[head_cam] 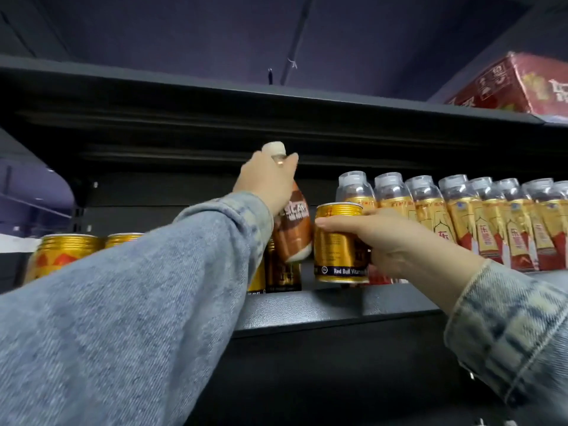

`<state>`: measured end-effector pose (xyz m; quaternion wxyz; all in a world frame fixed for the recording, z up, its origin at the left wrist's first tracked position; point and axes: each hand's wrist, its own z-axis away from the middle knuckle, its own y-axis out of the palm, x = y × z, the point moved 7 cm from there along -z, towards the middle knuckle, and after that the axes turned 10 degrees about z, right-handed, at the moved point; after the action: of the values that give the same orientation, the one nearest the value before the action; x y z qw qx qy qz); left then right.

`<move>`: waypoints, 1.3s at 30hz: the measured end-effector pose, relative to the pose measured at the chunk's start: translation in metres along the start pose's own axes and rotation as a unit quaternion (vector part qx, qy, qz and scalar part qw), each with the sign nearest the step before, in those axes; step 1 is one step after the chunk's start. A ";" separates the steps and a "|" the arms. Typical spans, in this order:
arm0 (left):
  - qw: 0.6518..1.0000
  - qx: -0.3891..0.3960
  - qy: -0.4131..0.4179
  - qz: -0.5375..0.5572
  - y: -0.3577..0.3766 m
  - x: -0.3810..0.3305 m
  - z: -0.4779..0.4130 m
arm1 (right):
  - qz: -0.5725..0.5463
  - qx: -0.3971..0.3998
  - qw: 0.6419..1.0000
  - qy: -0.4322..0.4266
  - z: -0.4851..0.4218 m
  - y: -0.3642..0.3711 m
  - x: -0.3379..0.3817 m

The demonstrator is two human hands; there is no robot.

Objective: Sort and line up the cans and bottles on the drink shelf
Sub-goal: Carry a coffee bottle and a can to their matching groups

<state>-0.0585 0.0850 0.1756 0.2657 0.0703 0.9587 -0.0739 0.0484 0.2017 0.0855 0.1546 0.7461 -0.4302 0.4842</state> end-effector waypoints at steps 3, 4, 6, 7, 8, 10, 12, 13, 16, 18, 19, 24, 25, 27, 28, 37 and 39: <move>0.994 -0.079 0.064 0.049 -0.024 -0.030 -0.010 | 0.024 -0.014 0.999 -0.019 -0.002 0.007 0.004; 0.991 -0.087 0.085 0.061 -0.030 -0.039 -0.013 | 0.029 -0.014 0.999 -0.024 -0.003 0.011 0.005; 0.988 -0.084 0.114 0.064 -0.037 -0.051 -0.016 | 0.051 -0.019 0.998 -0.029 -0.008 0.022 0.005; 0.988 -0.072 0.118 0.064 -0.037 -0.054 -0.016 | 0.063 -0.023 0.997 -0.029 -0.012 0.027 0.004; 0.989 -0.058 0.118 0.068 -0.038 -0.055 -0.017 | 0.069 -0.025 0.997 -0.028 -0.015 0.034 0.004; 0.990 -0.030 0.104 0.091 -0.037 -0.051 -0.018 | 0.067 -0.016 0.998 -0.015 -0.021 0.048 0.000; 0.988 -0.003 0.078 0.135 -0.034 -0.041 -0.019 | 0.064 -0.004 0.998 -0.003 -0.026 0.061 -0.005; 0.986 0.007 0.066 0.152 -0.033 -0.036 -0.019 | 0.061 0.005 0.998 0.000 -0.029 0.067 -0.009; 0.985 0.021 0.052 0.162 -0.035 -0.028 -0.017 | 0.047 0.017 0.999 0.000 -0.036 0.077 -0.014; 0.985 0.025 0.053 0.161 -0.038 -0.026 -0.016 | 0.045 0.026 0.999 -0.009 -0.038 0.080 -0.014; 0.985 0.025 0.054 0.160 -0.039 -0.025 -0.016 | 0.045 0.029 0.998 -0.013 -0.037 0.081 -0.014; 0.984 0.033 0.052 0.168 -0.040 -0.020 -0.015 | -0.014 0.050 0.999 -0.010 -0.035 0.080 -0.011; 0.983 0.037 0.051 0.170 -0.039 -0.020 -0.014 | -0.026 0.056 0.998 -0.006 -0.033 0.079 -0.010; 0.982 0.042 0.048 0.177 -0.036 -0.019 -0.012 | -0.030 0.064 0.997 -0.001 -0.031 0.077 -0.012; 0.981 0.045 0.046 0.183 -0.034 -0.019 -0.011 | -0.026 0.066 0.997 0.000 -0.032 0.076 -0.013; 0.971 0.081 0.040 0.223 -0.026 -0.017 0.009 | -0.007 0.053 0.999 -0.012 -0.026 0.065 -0.012; 0.964 0.091 0.050 0.244 -0.028 -0.018 0.019 | -0.006 -0.026 0.998 -0.054 -0.022 0.042 -0.003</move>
<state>-0.0388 0.0527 0.1714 0.2200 0.3296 0.9137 -0.0906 0.0018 0.1925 0.0860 0.1535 0.7693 -0.4457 0.4313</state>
